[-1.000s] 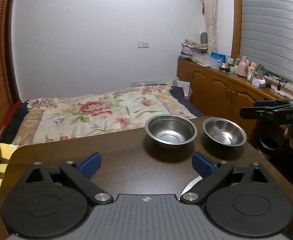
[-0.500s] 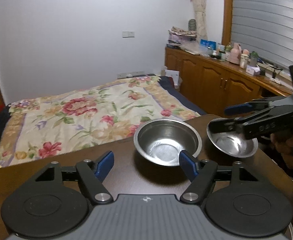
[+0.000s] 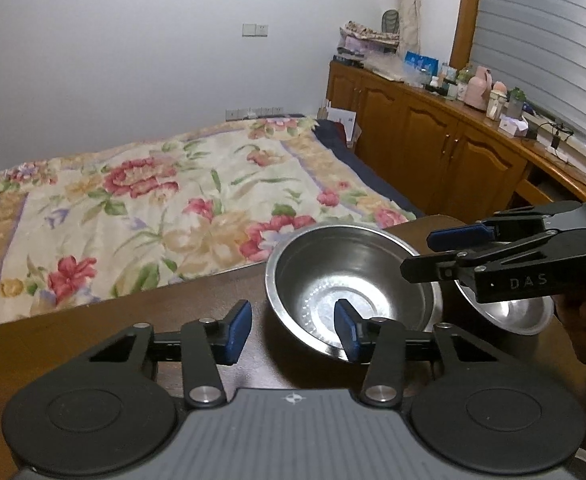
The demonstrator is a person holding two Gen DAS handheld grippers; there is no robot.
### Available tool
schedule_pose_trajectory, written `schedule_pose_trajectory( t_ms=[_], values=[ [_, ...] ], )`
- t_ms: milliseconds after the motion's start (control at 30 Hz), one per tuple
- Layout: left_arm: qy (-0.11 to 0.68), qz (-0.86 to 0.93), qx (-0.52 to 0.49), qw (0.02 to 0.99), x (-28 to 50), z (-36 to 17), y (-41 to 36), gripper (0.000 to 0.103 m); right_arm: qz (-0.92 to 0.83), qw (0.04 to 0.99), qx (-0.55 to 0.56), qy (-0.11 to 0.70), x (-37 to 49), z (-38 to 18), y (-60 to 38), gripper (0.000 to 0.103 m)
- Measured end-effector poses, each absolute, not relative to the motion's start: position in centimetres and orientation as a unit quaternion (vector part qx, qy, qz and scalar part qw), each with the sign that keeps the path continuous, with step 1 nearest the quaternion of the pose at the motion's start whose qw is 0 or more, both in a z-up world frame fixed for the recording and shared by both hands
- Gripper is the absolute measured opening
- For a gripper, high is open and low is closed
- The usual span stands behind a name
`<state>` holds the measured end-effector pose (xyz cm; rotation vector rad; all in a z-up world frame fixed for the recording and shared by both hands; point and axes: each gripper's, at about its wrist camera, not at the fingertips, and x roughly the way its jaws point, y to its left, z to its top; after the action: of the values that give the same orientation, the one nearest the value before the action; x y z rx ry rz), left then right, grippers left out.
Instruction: Organize plates and bowls
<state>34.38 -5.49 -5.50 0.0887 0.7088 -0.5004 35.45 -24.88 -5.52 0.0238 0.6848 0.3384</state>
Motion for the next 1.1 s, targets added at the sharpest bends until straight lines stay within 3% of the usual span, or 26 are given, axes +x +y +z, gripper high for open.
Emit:
schedule_pose_trajectory(
  t_ms=[633, 1100],
  values=[
    [0.387, -0.224, 0.018, 0.894, 34.9, -6.3, -5.4, 0.025, 0.194, 0.907, 0.02, 0.373, 36.3, -6.4, -23.8, 0.036],
    [0.351, -0.231, 0.004, 0.907, 31.9, -2.6, -4.3, 0.024, 0.197, 0.911, 0.055, 0.357, 34.5, -3.8, -24.1, 0.034]
  ],
)
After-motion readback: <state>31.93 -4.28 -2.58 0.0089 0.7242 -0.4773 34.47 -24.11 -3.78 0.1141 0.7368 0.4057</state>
